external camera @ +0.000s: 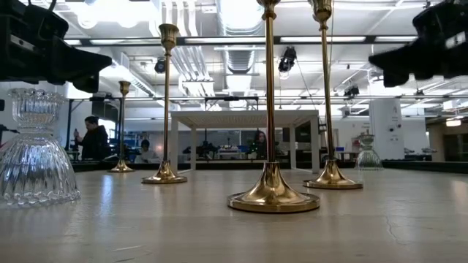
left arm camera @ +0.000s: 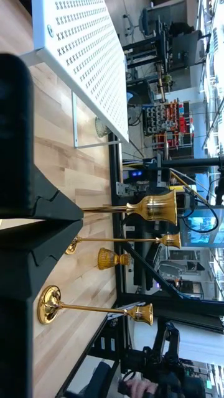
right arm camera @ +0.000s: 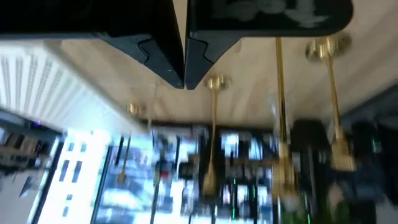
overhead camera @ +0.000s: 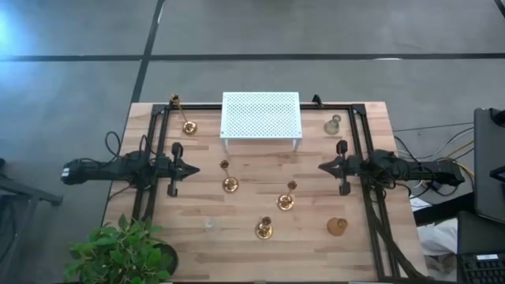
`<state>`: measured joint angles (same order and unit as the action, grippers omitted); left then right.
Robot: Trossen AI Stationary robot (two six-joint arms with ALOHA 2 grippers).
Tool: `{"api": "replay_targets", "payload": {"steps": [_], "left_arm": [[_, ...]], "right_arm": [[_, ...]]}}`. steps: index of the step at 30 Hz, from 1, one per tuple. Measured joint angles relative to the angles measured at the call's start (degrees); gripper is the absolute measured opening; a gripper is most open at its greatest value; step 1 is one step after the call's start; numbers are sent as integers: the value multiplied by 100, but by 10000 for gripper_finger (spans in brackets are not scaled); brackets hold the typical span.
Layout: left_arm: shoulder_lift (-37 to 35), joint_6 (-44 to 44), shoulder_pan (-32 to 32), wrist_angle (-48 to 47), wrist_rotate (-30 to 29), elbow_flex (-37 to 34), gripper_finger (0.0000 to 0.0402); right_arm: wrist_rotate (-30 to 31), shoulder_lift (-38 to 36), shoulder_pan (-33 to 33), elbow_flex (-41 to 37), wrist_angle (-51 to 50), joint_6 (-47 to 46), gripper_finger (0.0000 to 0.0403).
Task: Pick & Place candle stick holders
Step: Put the gold candle holder on the shelf
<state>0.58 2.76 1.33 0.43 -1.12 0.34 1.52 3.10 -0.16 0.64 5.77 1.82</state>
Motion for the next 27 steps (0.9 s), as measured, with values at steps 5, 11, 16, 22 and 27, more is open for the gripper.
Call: {"api": "replay_targets", "payload": {"steps": [5,11,16,22,27], "left_arm": [[0,0,-1,0,1,0,14],[2,-2,0,0,-1,0,14],[2,-2,1,0,1,0,14],[4,-2,1,0,1,0,14],[4,0,1,0,0,0,14]], "right_arm": [[389,87,-26,281,1391,-1212,9],[1246,739,-26,2072,-120,86,9],[2287,1828,-26,3685,-1049,838,9],[2699,2971,-24,5091,-1716,258,9],[2703,3785,-22,6125,-3355,-845,8]]}}
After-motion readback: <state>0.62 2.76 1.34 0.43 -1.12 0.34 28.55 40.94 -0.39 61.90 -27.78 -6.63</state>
